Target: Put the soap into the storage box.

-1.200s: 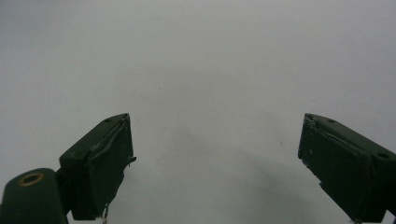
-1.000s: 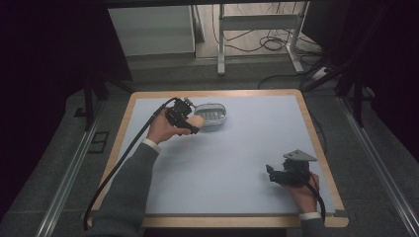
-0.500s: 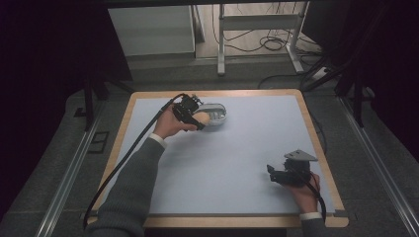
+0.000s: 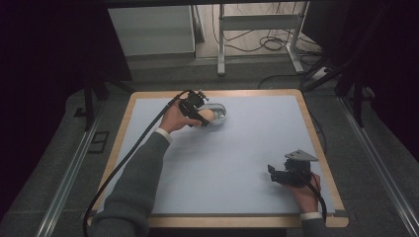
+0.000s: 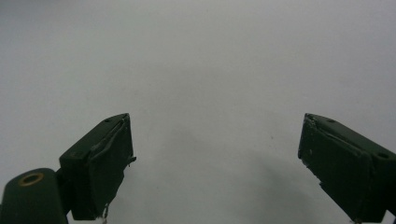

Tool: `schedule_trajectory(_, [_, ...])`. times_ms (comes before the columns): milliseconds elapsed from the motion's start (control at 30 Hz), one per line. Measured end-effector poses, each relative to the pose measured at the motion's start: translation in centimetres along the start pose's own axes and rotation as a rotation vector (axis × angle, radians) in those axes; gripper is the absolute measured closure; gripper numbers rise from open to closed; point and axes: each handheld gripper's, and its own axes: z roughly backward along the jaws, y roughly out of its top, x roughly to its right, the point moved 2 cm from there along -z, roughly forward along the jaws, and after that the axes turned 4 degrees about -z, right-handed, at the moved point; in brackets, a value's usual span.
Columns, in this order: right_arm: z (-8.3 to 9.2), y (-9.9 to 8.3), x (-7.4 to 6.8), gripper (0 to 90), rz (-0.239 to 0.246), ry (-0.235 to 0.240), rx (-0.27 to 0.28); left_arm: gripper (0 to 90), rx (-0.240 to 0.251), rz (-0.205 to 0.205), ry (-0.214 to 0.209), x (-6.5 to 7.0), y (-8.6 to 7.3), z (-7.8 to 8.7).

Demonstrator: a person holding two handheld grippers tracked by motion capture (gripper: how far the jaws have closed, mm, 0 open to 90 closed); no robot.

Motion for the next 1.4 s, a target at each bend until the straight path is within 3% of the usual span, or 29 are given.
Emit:
schedule_trajectory(267, [0.1, -0.1, 0.2, 10.2, -0.004, -0.004, -0.002, 32.8, 0.006, -0.011, -0.014, -0.6, 1.2, -0.8])
schedule_trajectory(600, [0.1, -0.1, 0.5, 10.2, -0.008, -0.01, -0.005, 32.8, -0.021, -0.024, -0.02, -1.8, 2.3, -1.8])
schedule_trajectory(1200, [0.0, -0.2, 0.6, 10.2, -0.013, -0.013, -0.009, 32.4, -0.017, -0.008, -0.056, -2.6, 2.7, -3.5])
schedule_trajectory(1333, [0.0, -0.2, 0.7, 10.2, -0.014, -0.015, -0.008, 30.5, 0.044, -0.002, -0.094, -2.2, 2.8, -2.8])
schedule_trajectory(1400, [0.0, -0.3, 0.7, 10.2, -0.013, -0.015, -0.01, 30.2, 0.044, -0.01, -0.085, -2.0, 2.9, -2.5])
